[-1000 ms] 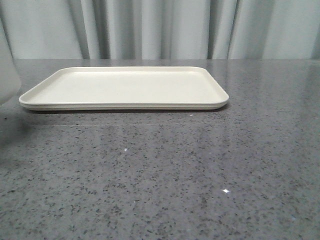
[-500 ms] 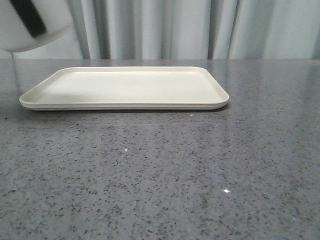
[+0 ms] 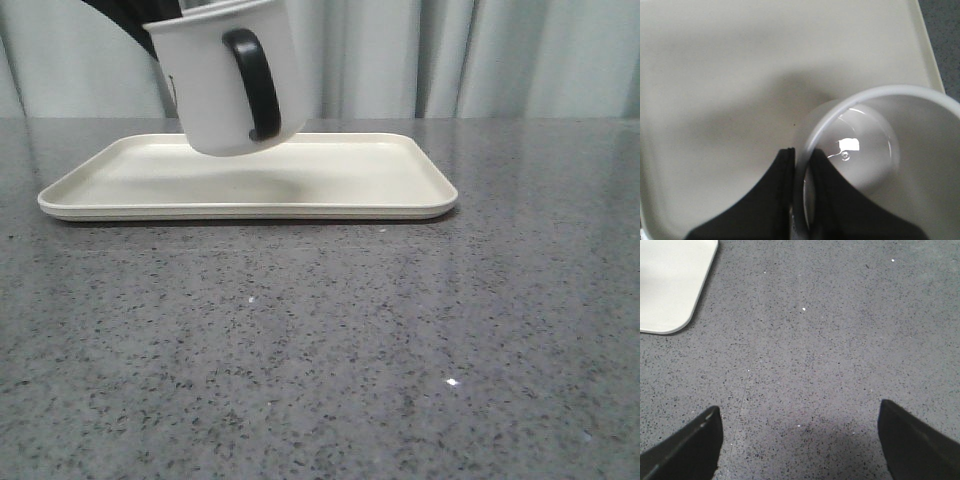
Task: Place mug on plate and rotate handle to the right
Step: 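Carry the mug with the left gripper over the cream tray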
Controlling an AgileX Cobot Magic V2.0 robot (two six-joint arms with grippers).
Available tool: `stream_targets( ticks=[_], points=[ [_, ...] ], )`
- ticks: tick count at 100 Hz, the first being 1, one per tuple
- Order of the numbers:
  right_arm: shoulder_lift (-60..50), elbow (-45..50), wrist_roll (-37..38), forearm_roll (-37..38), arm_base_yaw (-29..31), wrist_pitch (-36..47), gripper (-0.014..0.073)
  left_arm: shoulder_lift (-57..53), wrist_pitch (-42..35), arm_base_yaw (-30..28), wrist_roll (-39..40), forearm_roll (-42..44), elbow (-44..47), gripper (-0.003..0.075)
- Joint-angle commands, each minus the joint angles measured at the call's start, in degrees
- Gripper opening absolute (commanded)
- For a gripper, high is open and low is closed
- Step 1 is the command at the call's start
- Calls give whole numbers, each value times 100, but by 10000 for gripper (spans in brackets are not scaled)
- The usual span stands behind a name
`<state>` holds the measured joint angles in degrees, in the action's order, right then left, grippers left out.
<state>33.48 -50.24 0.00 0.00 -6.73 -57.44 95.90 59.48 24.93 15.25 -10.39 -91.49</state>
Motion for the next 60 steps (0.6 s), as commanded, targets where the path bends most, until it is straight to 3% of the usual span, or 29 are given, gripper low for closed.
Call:
stream_targets(
  ticks=[1, 22, 60],
  points=[
    [66, -184, 0, 37, 27, 402, 624, -28, -155, 177, 198, 52, -440, -20],
    [66, -184, 0, 37, 27, 402, 624, 349, -56, 329, 441, 292, -869, -20],
    [66, -184, 0, 37, 27, 407, 624, 451, 24, 329, 601, 679, -868, -20]
  ],
)
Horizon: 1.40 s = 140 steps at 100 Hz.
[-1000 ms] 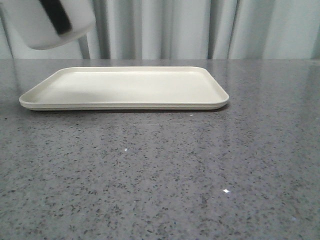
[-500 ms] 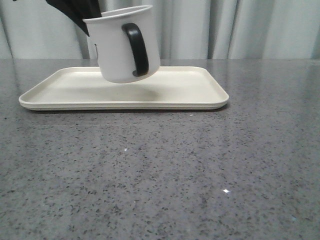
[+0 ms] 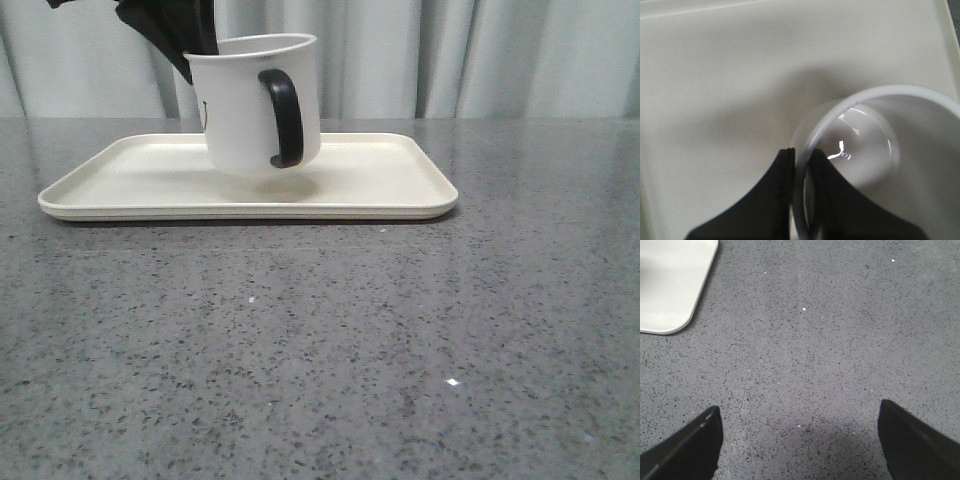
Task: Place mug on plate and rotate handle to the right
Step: 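Carry the mug with the left gripper over the cream tray, then lower the mug onto the tray and open the left gripper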
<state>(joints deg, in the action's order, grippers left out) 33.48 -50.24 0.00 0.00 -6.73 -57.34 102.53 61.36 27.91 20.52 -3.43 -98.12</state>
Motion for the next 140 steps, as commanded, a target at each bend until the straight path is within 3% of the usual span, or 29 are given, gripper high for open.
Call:
stream_targets(
  ticks=[1, 98, 112, 133, 140],
  points=[
    [66, -184, 0, 37, 27, 398, 624, -210, -154, 31, 75, -17, -206, -20],
    [66, -184, 0, 37, 27, 427, 624, 82, -162, 31, -251, -82, -206, -13],
    [66, -184, 0, 37, 27, 427, 624, 82, -162, 31, -251, -171, -206, 97],
    [66, -184, 0, 37, 27, 427, 624, 82, -162, 31, -261, -171, -258, 438],
    [66, -184, 0, 37, 27, 427, 624, 82, -162, 31, -261, -171, -315, 512]
  ],
)
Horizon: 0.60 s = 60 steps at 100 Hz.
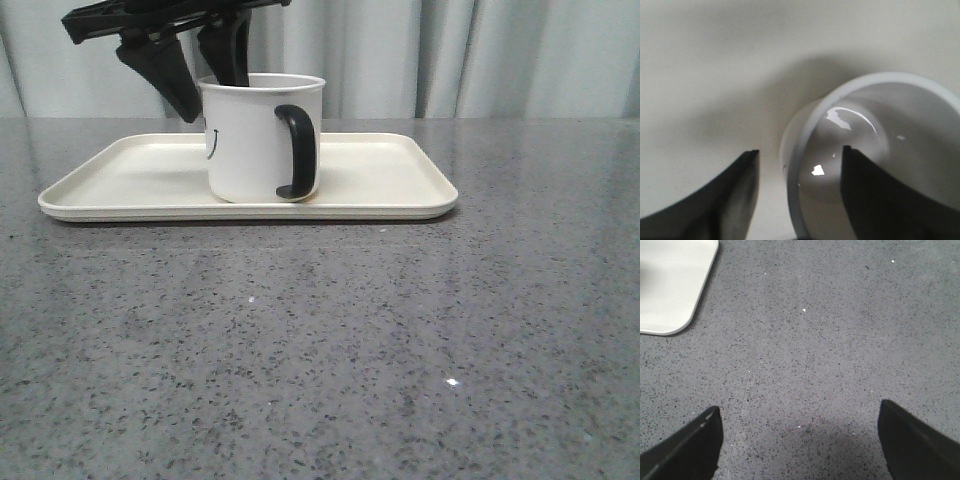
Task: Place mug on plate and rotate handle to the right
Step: 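Lower the mug onto the tray and open the left gripper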
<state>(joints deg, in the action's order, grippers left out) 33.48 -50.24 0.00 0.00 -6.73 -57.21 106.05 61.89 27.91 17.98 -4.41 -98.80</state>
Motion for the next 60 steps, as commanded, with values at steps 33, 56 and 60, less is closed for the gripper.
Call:
stream_targets(
  ticks=[33, 56, 60],
  points=[
    [66, -184, 0, 37, 27, 404, 624, -386, -107, 31, -127, 24, -728, 529],
    [66, -184, 0, 37, 27, 404, 624, -959, -70, 31, -127, 583, -728, 529],
    [66, -184, 0, 37, 27, 404, 624, -1091, -82, 31, -127, 687, -716, 529]
  ],
)
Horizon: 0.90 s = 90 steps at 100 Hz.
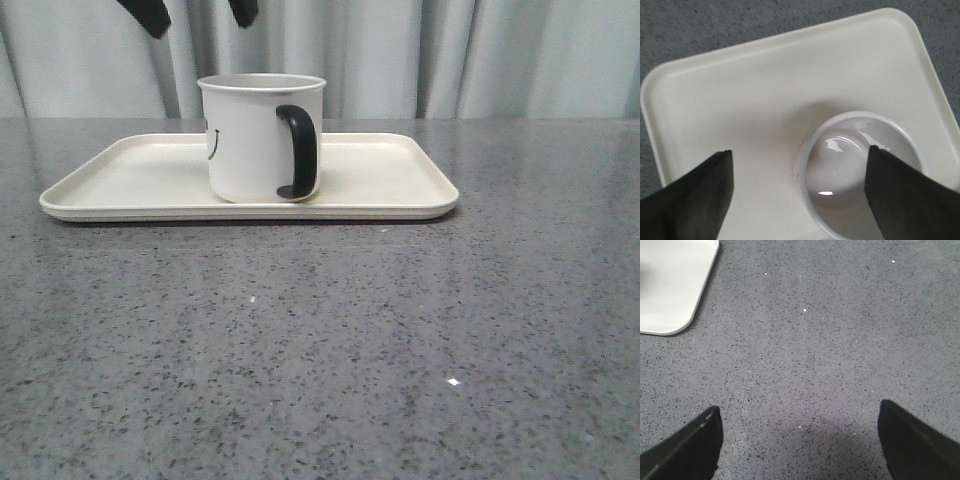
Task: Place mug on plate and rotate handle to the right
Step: 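Lower the mug onto the tray and open the left gripper, then withdraw the left gripper upward away from the mug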
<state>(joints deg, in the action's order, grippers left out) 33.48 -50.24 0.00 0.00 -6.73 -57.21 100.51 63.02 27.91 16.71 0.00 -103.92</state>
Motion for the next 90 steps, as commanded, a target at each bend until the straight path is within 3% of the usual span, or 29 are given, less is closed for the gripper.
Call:
stream_targets(
  ticks=[1, 38, 90],
  points=[
    [66, -184, 0, 37, 27, 404, 624, -588, -195, 31, 0, 271, -203, 529],
    [66, -184, 0, 37, 27, 404, 624, -1988, -315, -330, 0, 782, 778, 529],
    [66, -184, 0, 37, 27, 404, 624, -4527, -1299, -1551, -39, 569, 4451, 528]
  ],
)
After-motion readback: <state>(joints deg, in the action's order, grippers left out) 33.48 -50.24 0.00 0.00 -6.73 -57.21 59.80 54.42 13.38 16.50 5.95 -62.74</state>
